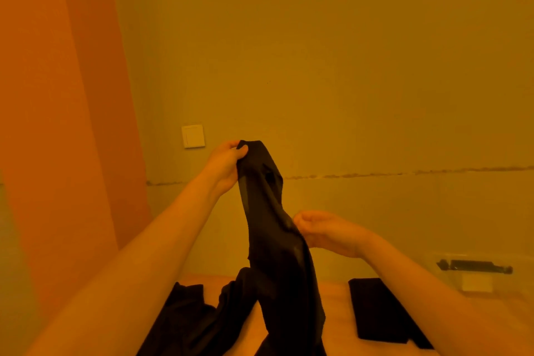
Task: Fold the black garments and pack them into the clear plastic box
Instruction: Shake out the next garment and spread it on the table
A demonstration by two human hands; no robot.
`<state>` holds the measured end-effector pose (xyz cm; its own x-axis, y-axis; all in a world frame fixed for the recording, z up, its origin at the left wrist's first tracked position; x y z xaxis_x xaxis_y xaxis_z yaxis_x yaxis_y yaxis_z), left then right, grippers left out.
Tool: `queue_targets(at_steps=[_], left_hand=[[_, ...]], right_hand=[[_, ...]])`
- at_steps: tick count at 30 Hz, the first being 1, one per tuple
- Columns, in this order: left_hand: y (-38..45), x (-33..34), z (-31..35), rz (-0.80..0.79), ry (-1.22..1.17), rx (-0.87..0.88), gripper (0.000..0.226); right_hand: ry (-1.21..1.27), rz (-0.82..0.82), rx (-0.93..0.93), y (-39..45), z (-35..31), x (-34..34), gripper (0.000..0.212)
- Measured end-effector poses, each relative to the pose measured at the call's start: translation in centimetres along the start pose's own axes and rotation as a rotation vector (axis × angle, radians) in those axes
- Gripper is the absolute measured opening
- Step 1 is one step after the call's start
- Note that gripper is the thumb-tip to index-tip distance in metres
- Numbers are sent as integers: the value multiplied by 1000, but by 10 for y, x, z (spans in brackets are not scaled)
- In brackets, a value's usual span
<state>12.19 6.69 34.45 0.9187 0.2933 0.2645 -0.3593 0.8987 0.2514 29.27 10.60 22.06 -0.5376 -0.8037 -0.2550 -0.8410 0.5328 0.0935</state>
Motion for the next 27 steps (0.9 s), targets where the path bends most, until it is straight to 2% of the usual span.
queue_targets(at_steps=[5,9,13,18,24,25,27], left_hand=[[-8,18,-8,-12,53,48,15],[-8,19,-9,87,238,140,21],[-5,9,2,179,317,232,26],[-4,-4,15,202,279,244,26],[12,-53,17,305,311,217,27],[15,-59,13,308,317,196,27],[18,-69,3,323,332,165,27]], right_hand=[[258,94,-48,13,-36,9,57],[446,196,-151,24,-63,12,19],[489,323,-239,25,-63,-3,5],[96,317,-121,11,-31,-11,34],[-498,78,308,-22,11,-44,66],[-598,9,370,-27,12,-48,65],[-829,-135,443,-34,12,-54,50]])
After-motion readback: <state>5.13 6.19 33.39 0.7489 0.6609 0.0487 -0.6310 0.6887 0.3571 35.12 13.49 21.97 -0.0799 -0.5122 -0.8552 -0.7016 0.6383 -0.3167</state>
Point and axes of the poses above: each hand's wrist, its own y-axis towards the middle knuckle, its own x-axis out of the palm, z = x × y, the point moved 5 cm from there along y, towards the middle knuckle, and after that the axes turned 3 degrees about -y, right-handed, at the moved point
